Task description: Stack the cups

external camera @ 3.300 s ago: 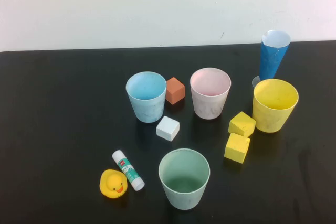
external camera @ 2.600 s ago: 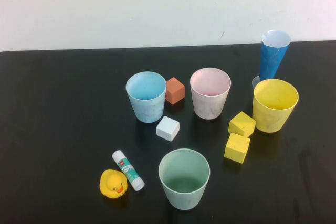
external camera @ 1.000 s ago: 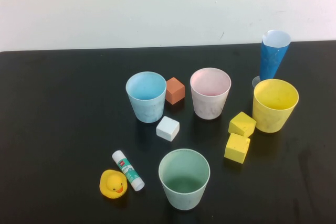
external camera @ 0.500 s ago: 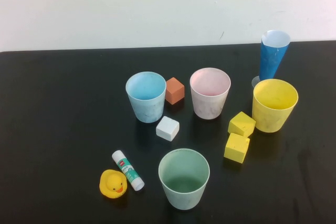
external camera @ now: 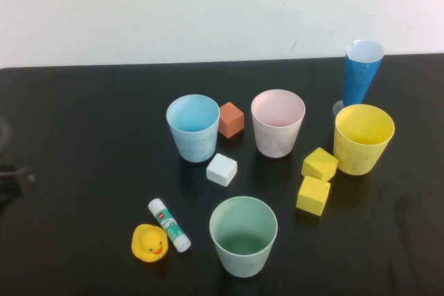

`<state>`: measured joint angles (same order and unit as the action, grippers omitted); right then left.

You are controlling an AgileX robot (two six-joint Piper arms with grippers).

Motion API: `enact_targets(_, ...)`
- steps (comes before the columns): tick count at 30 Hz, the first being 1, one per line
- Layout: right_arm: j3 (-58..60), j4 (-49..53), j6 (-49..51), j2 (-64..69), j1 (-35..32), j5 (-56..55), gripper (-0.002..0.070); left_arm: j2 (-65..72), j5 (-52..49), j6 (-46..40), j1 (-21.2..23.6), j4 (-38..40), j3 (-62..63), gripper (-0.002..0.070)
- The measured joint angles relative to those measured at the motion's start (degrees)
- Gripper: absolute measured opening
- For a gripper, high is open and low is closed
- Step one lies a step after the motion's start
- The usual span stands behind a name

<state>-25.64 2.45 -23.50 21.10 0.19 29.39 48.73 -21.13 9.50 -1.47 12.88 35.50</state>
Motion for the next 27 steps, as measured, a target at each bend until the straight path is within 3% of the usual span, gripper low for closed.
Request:
enact_targets(6,4.9,-1.3,0.0,2.4,0.0,-0.9,-0.0003,9.6,-10.6,-18.6,0.0,16.0,8.5,-0.0002)
enact_targets(10,7.7,-1.4,0.0,2.9,0.0,-4.9,-0.0003,16.2,-12.3,-33.0,0.0,29.5,14.2,-0.0002)
enact_targets(15,7.8,-2.4,0.0,3.1,0.0,-6.8,-0.0003,24.3,-13.8,-41.4,-0.3,38.4,21.5,0.0011)
enact_targets(18,7.8,-4.1,0.0,3.1,0.0,-6.8,-0.0003,28.5,-16.5,-43.0,-2.3,38.4,27.2,0.0087)
enact_targets(21,7.8,-4.5,0.0,3.1,0.0,-6.8,-0.0003,31.9,-18.6,-44.2,-5.7,36.6,32.0,0.0212)
enact_targets(22,7.8,-4.5,0.0,3.1,0.0,-6.9,-0.0003,33.3,-19.1,-44.9,-7.6,35.2,33.9,0.0289)
enact_targets(24,7.8,-4.5,0.0,3.1,0.0,-7.0,-0.0003,35.6,-19.2,-45.3,-10.4,32.0,36.5,0.0377)
enact_targets(27,7.8,-4.5,0.0,3.1,0.0,-7.0,-0.0003,38.8,-17.3,-45.8,-13.9,25.9,39.2,0.0452)
